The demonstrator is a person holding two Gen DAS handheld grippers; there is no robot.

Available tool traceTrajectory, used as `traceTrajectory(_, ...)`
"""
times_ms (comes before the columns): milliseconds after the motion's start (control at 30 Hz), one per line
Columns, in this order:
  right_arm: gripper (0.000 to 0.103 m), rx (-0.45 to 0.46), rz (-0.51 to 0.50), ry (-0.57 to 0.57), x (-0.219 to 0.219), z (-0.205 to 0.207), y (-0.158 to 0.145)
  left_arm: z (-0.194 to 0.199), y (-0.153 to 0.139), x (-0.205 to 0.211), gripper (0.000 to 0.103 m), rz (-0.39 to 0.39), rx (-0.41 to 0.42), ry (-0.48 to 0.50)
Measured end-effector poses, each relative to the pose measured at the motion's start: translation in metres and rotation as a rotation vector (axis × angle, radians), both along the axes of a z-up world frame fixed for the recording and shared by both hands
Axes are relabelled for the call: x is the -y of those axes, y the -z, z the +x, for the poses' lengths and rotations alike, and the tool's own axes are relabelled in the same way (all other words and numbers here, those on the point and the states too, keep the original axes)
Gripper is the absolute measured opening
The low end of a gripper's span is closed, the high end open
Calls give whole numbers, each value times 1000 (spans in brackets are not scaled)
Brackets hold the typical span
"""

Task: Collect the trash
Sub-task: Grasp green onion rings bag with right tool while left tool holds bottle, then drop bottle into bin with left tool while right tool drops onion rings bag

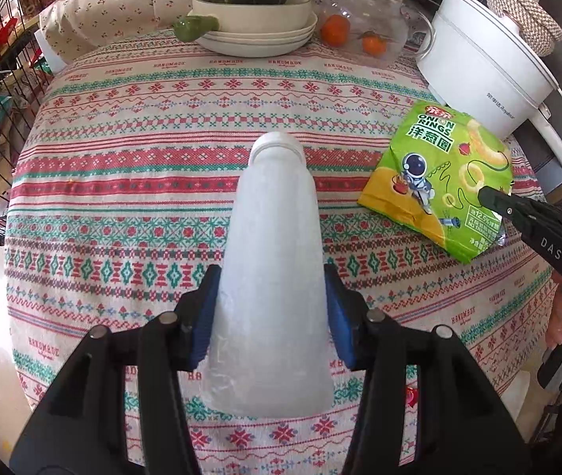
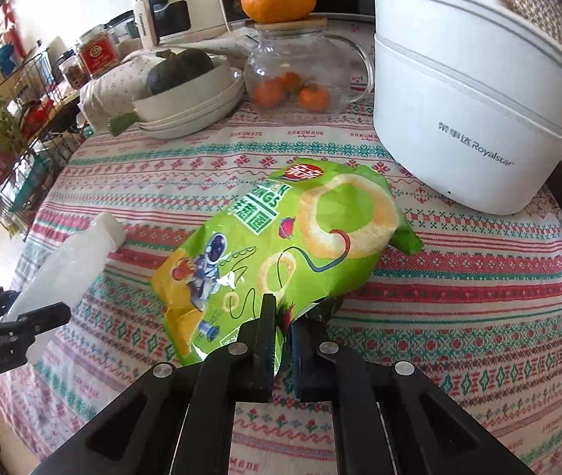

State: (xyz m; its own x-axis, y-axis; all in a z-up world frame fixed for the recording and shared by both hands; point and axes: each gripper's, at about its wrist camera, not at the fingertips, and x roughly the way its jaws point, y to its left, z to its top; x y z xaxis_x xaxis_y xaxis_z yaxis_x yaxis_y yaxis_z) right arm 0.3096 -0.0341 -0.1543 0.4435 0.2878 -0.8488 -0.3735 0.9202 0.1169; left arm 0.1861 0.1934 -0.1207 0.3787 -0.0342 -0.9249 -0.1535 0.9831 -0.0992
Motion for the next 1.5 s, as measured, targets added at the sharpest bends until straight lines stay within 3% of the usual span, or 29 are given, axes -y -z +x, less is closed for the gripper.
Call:
traceTrajectory(400,4,44,55,14,57,-68,-67,-46,-54,52,51,-23,62,65)
traceTrajectory(833,4,41,49,98,147,-154,-102,-79,-69,131,51,-132,96,193)
traceTrajectory(1000,4,33,57,137,182,-195,-106,-100,-69,158,51,-161,97,263)
traceTrajectory(1233,4,33,35,165,216,-231,-104,-124,-65,206,51,-170,76,438)
traceTrajectory(1500,4,-9,1,153,249,-274,-81,-144,-30,261,51,-153,-61,625)
